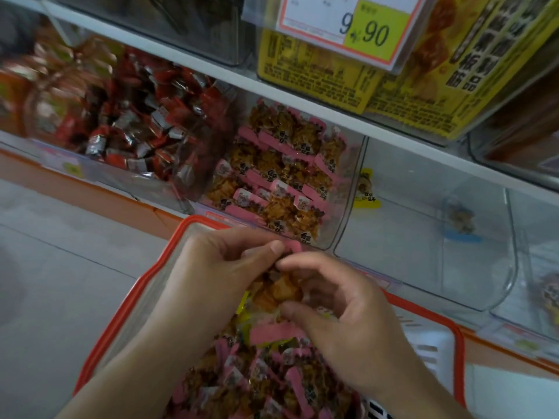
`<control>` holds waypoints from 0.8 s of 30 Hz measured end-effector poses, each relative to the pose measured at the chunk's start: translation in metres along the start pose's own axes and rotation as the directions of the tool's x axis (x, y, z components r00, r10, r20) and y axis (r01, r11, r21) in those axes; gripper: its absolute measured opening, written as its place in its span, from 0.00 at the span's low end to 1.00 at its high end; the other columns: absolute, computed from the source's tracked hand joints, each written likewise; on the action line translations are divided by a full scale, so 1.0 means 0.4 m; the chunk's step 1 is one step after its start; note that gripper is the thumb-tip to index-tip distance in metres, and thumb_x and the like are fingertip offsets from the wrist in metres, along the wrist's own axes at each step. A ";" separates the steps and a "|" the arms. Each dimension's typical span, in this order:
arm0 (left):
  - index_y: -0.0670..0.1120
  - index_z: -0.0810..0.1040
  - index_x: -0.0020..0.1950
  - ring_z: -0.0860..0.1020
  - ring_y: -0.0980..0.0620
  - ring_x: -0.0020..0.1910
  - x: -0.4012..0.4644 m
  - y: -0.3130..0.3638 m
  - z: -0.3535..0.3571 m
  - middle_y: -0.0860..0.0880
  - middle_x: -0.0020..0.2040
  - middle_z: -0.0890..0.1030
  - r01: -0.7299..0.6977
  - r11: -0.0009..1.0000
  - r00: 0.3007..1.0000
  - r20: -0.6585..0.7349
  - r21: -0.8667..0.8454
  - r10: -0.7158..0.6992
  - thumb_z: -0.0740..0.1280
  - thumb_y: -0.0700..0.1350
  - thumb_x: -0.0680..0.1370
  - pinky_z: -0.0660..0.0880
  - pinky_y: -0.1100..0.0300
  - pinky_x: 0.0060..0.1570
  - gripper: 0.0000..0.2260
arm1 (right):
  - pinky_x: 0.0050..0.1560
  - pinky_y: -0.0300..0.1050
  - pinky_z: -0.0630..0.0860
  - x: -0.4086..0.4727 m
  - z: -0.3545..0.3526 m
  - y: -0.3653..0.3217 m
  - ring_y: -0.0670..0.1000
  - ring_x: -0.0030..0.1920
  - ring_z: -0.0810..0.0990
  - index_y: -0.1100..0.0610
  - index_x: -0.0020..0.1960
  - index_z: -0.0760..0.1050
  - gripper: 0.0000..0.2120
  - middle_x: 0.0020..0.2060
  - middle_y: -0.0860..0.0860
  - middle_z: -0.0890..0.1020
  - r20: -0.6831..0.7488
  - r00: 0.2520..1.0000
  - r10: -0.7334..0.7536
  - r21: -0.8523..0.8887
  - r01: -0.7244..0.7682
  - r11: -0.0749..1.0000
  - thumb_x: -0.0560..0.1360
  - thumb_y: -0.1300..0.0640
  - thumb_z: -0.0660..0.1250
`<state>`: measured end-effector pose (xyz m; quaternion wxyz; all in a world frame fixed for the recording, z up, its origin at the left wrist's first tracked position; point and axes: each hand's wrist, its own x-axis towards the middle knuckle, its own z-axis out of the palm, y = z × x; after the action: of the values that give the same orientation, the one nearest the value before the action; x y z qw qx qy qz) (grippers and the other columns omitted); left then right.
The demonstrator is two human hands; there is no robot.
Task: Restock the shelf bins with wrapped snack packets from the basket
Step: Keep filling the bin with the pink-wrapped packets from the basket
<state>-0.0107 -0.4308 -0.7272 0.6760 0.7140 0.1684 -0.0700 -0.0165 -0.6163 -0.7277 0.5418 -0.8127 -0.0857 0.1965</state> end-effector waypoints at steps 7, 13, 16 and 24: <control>0.53 0.87 0.47 0.85 0.55 0.43 0.020 0.009 -0.036 0.53 0.43 0.87 0.078 0.997 0.980 -0.184 -0.009 -0.079 0.68 0.49 0.83 0.84 0.51 0.49 0.09 | 0.54 0.46 0.84 0.016 0.040 -0.001 0.45 0.53 0.85 0.33 0.60 0.81 0.28 0.50 0.42 0.85 -0.218 0.973 0.083 0.067 -0.069 0.995 0.72 0.63 0.81; 0.55 0.72 0.62 0.75 0.49 0.55 0.043 -0.017 -0.145 0.53 0.57 0.74 0.228 0.752 0.947 -0.320 0.619 -0.024 0.66 0.50 0.80 0.76 0.54 0.51 0.12 | 0.43 0.33 0.83 0.242 0.063 -0.096 0.36 0.49 0.85 0.38 0.58 0.76 0.23 0.53 0.41 0.84 -0.343 0.938 0.044 0.040 -0.032 0.999 0.74 0.61 0.80; 0.53 0.64 0.58 0.75 0.45 0.52 0.041 -0.034 -0.154 0.49 0.55 0.72 0.294 0.688 0.954 -0.242 0.663 -0.174 0.67 0.51 0.79 0.77 0.49 0.52 0.13 | 0.42 0.33 0.79 0.416 0.087 -0.098 0.43 0.52 0.84 0.43 0.60 0.75 0.22 0.54 0.42 0.82 -0.362 0.932 -0.023 -0.125 -0.024 0.992 0.75 0.61 0.79; 0.53 0.61 0.57 0.76 0.44 0.51 0.044 -0.041 -0.170 0.49 0.52 0.69 0.209 0.696 0.978 -0.161 0.687 -0.134 0.64 0.52 0.81 0.77 0.50 0.47 0.12 | 0.34 0.31 0.66 0.629 0.137 -0.043 0.49 0.53 0.77 0.47 0.65 0.72 0.20 0.61 0.50 0.78 -0.371 0.928 -0.045 -0.348 -0.093 0.933 0.78 0.61 0.75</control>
<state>-0.0086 -0.3607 -0.7431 0.3365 0.9002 0.2281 -0.1560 0.1905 -0.4744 -0.7874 0.3878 -0.9213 -0.0057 0.0264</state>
